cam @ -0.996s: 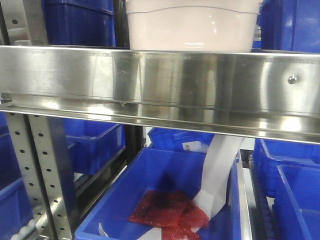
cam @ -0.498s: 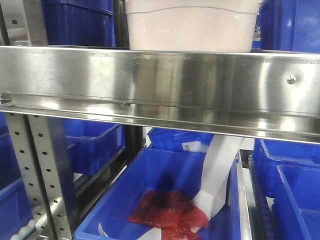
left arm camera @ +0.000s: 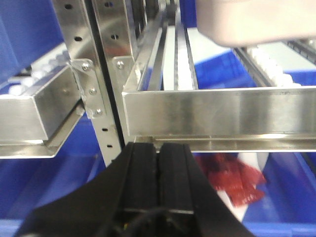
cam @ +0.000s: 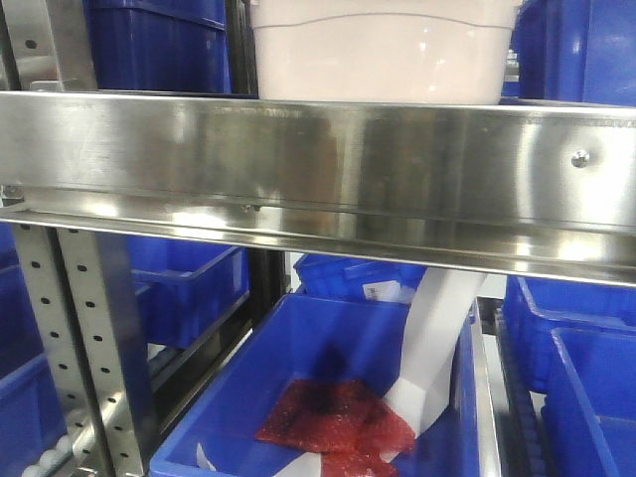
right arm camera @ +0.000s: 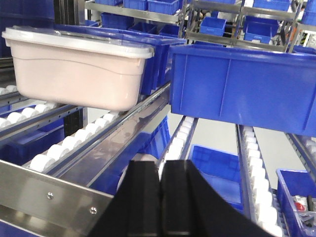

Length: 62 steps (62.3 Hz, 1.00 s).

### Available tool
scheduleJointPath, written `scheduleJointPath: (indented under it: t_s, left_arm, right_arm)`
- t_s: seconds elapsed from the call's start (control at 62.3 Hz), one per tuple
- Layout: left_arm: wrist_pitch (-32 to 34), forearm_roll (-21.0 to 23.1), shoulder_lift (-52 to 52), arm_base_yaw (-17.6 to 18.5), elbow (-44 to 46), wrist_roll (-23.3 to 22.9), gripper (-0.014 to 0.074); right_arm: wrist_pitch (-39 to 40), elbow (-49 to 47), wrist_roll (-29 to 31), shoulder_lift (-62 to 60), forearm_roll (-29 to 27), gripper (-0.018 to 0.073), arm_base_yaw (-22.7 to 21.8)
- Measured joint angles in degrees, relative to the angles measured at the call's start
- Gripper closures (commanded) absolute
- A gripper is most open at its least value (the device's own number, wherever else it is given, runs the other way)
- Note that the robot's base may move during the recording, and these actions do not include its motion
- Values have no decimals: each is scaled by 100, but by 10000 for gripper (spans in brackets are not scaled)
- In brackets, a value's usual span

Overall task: Grab white bin and place on right shelf
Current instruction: 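Withdraw both grippers back from the shelved bin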

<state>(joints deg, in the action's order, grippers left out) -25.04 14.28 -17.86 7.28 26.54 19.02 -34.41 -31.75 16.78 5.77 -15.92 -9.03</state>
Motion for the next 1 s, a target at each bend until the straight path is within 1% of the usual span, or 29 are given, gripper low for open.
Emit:
scheduleJointPath:
  t_s: [0.273,0.659,0.771,0.819,0.883,0.932,0.996]
  left_arm:
    - [85,226,107,0,-65,0,714]
    - [94,249,107,0,-65,0,714]
    - [152,257,151,0,-194,0,714]
    - [231,257,267,0,-360,-65,714]
    - [417,239,493,0,-638,-299,714]
    - [621,142,720,0,-911,-483,714]
    - [873,-53,990,0,-1260,-586,714]
  right_arm:
    - [0,0,0,0,0,484,0]
    - [0,0,-12,0,0,484,0]
    - [0,0,-12,0,0,484,0]
    - [0,0,-12,0,0,484,0]
    - [0,0,-12,0,0,484,0]
    - [0,0,-12,0,0,484,0]
    - [0,0,-12,0,0,484,0]
